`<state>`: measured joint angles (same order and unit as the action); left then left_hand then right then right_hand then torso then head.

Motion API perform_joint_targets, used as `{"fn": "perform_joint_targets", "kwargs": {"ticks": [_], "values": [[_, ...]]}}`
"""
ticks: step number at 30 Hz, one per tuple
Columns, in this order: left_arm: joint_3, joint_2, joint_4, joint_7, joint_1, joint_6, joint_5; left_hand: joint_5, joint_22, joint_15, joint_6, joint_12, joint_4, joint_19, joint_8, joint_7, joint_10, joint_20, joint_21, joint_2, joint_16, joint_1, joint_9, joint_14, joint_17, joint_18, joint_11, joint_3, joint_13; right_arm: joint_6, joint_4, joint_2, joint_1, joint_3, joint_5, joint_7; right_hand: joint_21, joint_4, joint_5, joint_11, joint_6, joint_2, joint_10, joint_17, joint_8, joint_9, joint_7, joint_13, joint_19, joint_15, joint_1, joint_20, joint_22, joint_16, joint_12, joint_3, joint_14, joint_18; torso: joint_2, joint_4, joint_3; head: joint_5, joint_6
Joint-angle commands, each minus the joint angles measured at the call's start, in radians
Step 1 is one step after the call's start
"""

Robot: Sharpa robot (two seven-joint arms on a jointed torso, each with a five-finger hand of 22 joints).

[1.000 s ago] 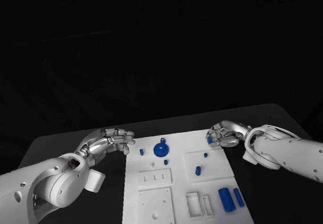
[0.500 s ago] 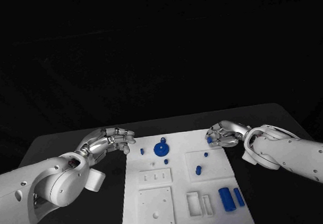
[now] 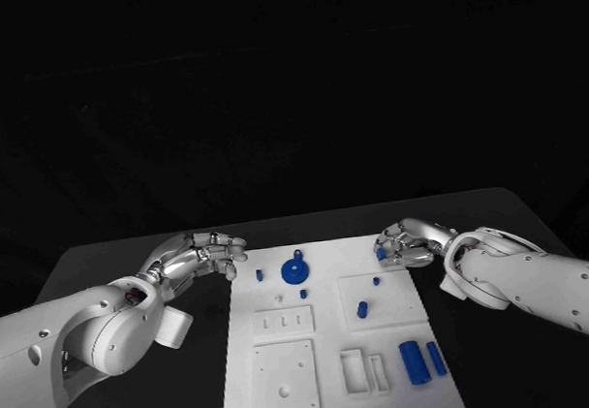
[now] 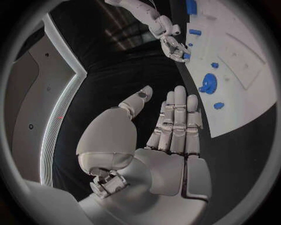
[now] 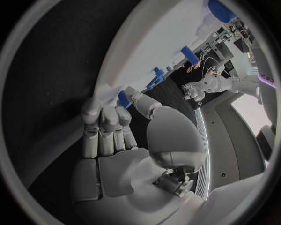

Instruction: Assemble the parts on the task board

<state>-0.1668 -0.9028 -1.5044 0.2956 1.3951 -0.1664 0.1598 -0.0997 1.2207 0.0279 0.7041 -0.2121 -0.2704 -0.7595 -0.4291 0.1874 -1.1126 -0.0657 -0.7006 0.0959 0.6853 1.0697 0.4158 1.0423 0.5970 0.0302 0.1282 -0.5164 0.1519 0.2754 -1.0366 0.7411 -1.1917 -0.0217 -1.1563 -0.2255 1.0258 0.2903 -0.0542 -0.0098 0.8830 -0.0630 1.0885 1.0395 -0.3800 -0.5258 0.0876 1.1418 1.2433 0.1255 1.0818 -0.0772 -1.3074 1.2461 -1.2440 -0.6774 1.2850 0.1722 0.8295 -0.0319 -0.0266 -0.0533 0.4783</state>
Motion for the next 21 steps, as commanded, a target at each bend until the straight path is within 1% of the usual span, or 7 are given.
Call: {"fn": "perform_joint_targets", "kwargs": {"ticks": [1,5,7,13,16,18,21], "values": [[0.000,0.000,-0.002,0.005,0.000,0.021,0.013,0.000,-0.001,0.000,-0.006,-0.002,-0.006,0.000,0.002,0.016,0.005,-0.006,-0.005,-0.002,0.003,0.009,0.002,-0.004,-0.002,0.016,-0.002,0.001,0.002,0.048,-0.011,0.002,0.000,0.000,0.000,0.026,0.005,0.002,0.005,-0.016,0.155,0.010,-0.009,0.002,-0.005,-0.004,-0.003,0.002,0.003,0.008,0.002,-0.007,-0.018,0.003,-0.005,-0.003,0.000,0.090,0.000,0.0010,-0.0005,0.000,0.000],[0.000,0.000,-0.003,-0.014,0.000,0.023,0.040,0.002,-0.002,-0.001,0.005,-0.010,-0.004,0.000,-0.004,0.012,-0.002,-0.006,-0.006,-0.004,0.003,0.007,0.005,-0.004,-0.002,0.016,-0.006,0.002,0.006,0.068,-0.051,0.020,0.000,-0.001,-0.035,0.064,0.006,0.003,0.005,-0.018,0.156,0.008,-0.003,0.003,-0.008,-0.008,-0.005,0.006,0.003,0.009,0.004,-0.009,-0.018,0.003,-0.009,-0.003,0.001,0.090,0.000,0.0024,-0.0005,0.001,0.000],[0.001,0.002,-0.003,-0.035,0.001,0.022,0.052,0.008,-0.002,-0.003,0.031,-0.031,0.004,0.000,-0.018,0.002,-0.035,-0.007,-0.008,-0.009,0.006,-0.004,0.011,0.000,-0.001,0.016,-0.021,0.006,0.015,0.073,-0.078,0.032,-0.006,-0.001,-0.065,0.089,0.007,0.003,0.005,-0.019,0.158,0.004,0.001,0.003,-0.010,-0.011,-0.006,0.009,0.004,0.011,0.008,-0.011,-0.018,0.004,-0.011,-0.003,0.001,0.090,-0.001,0.0025,-0.0007,0.001,-0.001],[0.003,0.013,-0.006,-0.155,0.004,0.021,0.088,0.027,-0.003,-0.014,0.117,-0.073,0.028,-0.013,-0.046,-0.036,-0.108,-0.016,-0.018,-0.007,0.021,-0.049,0.019,0.018,0.003,0.018,-0.057,0.025,0.036,0.064,-0.163,0.046,-0.057,-0.001,-0.189,0.204,0.008,0.004,0.005,-0.021,0.162,-0.003,0.008,0.004,-0.013,-0.017,-0.008,0.011,0.007,0.013,0.013,-0.014,-0.017,0.004,-0.014,-0.003,0.003,0.090,-0.005,0.0060,-0.0018,0.000,-0.005],[0.003,0.036,0.007,-0.234,0.019,0.029,0.125,0.039,-0.005,-0.025,0.151,-0.090,0.048,-0.024,-0.043,-0.048,-0.144,-0.024,-0.024,0.000,0.037,-0.098,0.015,0.035,0.010,0.020,-0.075,0.054,0.048,0.045,-0.197,0.040,-0.078,-0.001,-0.248,0.264,0.009,0.003,0.005,-0.022,0.164,-0.006,0.013,0.005,-0.014,-0.019,-0.009,0.012,0.008,0.014,0.014,-0.016,-0.016,0.004,-0.015,-0.003,0.004,0.090,-0.011,0.0083,-0.0031,0.000,-0.007],[0.003,0.051,0.013,-0.284,0.028,0.029,0.137,0.048,-0.005,-0.042,0.168,-0.111,0.061,-0.045,-0.038,-0.055,-0.183,-0.035,-0.035,0.013,0.066,-0.139,0.012,0.066,0.023,0.025,-0.093,0.082,0.061,0.029,-0.217,0.031,-0.087,-0.001,-0.271,0.299,0.009,0.003,0.005,-0.023,0.165,-0.008,0.015,0.005,-0.015,-0.021,-0.010,0.012,0.010,0.014,0.014,-0.017,-0.016,0.004,-0.015,-0.003,0.006,0.090,-0.014,0.0099,-0.0038,0.003,-0.008],[0.002,0.078,0.027,-0.344,0.040,0.035,0.152,0.049,-0.007,-0.053,0.172,-0.122,0.102,-0.062,-0.031,-0.058,-0.203,-0.042,-0.042,0.021,0.083,-0.216,0.008,0.081,0.032,0.027,-0.101,0.117,0.069,0.019,-0.245,0.017,-0.099,-0.001,-0.299,0.336,0.009,0.002,0.005,-0.023,0.165,-0.008,0.016,0.004,-0.015,-0.022,-0.010,0.012,0.011,0.014,0.012,-0.017,-0.015,0.004,-0.015,-0.003,0.007,0.090,-0.023,0.0122,-0.0040,0.009,-0.009]]}}
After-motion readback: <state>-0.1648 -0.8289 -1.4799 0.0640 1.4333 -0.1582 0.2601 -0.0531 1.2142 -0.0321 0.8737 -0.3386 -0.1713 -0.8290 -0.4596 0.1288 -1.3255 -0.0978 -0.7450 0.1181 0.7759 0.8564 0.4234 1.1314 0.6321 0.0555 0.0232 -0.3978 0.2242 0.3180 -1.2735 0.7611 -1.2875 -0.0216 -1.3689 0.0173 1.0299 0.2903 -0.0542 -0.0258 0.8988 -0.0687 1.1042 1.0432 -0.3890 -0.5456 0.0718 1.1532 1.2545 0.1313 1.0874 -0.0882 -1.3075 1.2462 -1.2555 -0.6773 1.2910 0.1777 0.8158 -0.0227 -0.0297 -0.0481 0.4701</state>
